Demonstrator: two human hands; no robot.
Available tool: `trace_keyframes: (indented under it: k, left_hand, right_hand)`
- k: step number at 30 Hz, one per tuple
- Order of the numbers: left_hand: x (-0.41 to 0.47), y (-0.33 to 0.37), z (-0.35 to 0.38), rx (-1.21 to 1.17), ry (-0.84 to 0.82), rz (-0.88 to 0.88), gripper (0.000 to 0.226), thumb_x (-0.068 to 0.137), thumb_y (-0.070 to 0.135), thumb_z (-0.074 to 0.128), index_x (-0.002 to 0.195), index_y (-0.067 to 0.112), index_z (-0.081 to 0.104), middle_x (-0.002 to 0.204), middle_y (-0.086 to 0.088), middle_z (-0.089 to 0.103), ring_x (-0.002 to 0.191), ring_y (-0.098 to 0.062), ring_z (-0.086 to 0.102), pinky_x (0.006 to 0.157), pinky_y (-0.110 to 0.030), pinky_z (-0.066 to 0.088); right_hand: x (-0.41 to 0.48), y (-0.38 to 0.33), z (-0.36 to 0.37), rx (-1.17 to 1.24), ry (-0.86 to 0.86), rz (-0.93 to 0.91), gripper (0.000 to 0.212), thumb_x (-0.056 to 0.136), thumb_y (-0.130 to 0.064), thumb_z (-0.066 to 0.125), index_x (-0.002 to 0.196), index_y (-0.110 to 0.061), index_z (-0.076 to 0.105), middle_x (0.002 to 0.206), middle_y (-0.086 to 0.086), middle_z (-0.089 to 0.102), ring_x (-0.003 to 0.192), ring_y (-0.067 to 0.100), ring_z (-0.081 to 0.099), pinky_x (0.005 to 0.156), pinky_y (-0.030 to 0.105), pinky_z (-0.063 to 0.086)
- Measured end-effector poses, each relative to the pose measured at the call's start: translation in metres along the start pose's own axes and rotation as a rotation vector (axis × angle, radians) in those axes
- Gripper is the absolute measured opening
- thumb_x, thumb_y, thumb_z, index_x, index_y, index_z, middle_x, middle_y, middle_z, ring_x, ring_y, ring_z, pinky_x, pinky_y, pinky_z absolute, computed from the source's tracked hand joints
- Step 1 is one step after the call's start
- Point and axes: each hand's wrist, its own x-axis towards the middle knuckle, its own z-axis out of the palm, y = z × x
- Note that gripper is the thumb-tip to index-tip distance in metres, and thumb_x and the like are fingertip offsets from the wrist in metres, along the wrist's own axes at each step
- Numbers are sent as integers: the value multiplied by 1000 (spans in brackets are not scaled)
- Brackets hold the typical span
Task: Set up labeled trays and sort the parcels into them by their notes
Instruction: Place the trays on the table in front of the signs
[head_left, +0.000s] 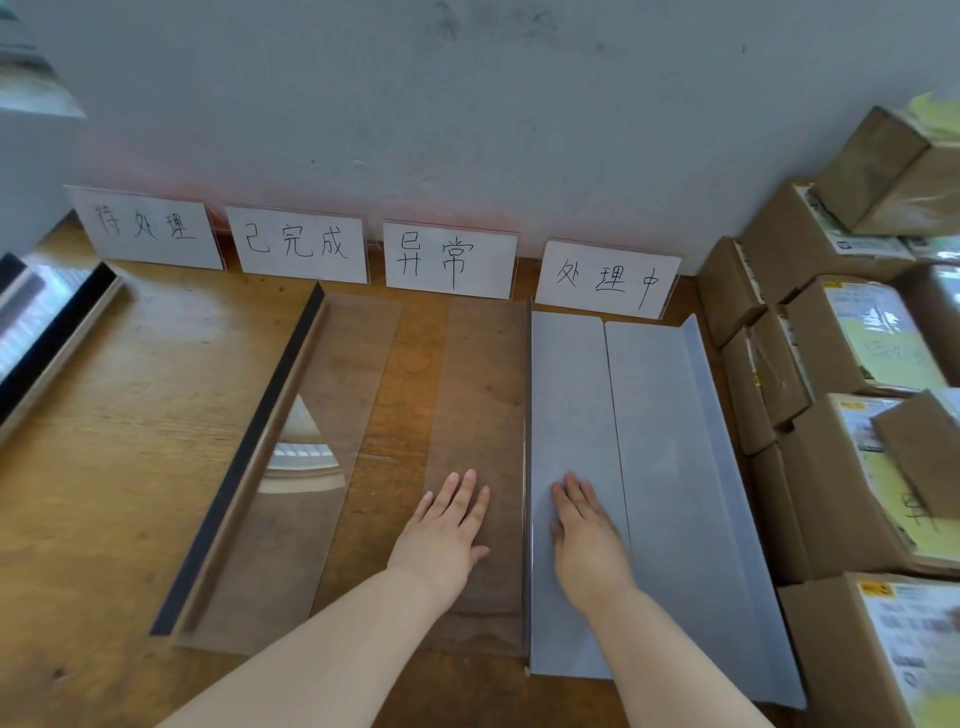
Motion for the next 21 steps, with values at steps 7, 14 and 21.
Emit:
trace_keyframes:
  k: [7,14,21]
  left_hand:
    - [0,-1,2,0,6,4,68,102,41,33,151,23,-11,158,0,-21,145,-18,-18,117,-35,-5]
    - [-3,-2,3,13,1,21,67,102,40,31,151,24,-12,158,1,-22,145,-18,-19,117,-34,-7]
    - [-3,-6,6,28,-5,41,67,102,42,30,151,25,-12,158,1,-21,145,-18,-18,117,-34,-7]
  right_hand:
    - [2,-1,-1,-30,-50,17,52,105,-20,21,152,-12,3,160,1,-7,147,17,-8,118,26,0]
    - [4,-3,-2,-54,-112,44,53,105,-19,20,152,-11,-4,160,3,-13,147,19,-12,118,27,-3]
    - [4,-5,-2,-61,-126,59,53,105,-18,19,151,-11,-6,159,4,-15,146,19,-14,116,28,-5]
